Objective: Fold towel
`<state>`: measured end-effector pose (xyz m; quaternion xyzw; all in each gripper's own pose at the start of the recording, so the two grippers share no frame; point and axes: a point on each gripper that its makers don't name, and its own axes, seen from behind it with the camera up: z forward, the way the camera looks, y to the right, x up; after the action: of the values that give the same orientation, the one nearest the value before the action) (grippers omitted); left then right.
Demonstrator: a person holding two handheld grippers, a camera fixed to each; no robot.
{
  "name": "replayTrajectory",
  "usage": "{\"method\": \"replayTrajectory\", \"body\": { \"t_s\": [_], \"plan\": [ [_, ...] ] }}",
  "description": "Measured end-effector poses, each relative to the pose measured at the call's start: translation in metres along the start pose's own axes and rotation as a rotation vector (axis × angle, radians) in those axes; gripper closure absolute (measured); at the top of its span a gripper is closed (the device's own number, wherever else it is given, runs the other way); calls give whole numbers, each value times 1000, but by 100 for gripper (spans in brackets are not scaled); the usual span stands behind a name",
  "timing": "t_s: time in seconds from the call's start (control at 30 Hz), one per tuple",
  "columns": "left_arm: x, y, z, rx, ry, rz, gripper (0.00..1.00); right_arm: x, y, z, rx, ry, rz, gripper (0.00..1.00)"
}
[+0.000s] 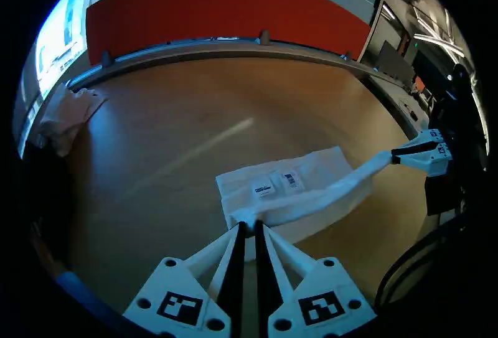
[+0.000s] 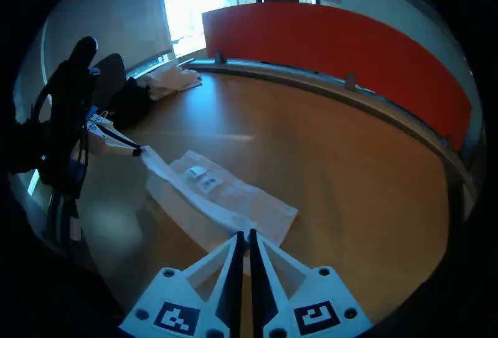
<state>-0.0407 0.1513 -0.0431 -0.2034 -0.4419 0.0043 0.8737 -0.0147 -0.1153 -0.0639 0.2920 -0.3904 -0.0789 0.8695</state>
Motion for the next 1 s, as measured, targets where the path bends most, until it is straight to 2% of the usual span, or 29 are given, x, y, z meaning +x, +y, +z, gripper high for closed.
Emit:
{"method": "replayTrajectory", "body": {
  "t_s": [0.2,0.67,1.0],
  "plan": [
    [-2,-4,12,6,-5,6,89,-1,7,11,-8,-8,21,95],
    [-3,-17,54,44,-24,-2,89,-18,23,48,-29,-62,85,94],
    [-4,-21,68,58,-32,-12,89,-20,30,65,-47,-70,114,93]
  ]
}}
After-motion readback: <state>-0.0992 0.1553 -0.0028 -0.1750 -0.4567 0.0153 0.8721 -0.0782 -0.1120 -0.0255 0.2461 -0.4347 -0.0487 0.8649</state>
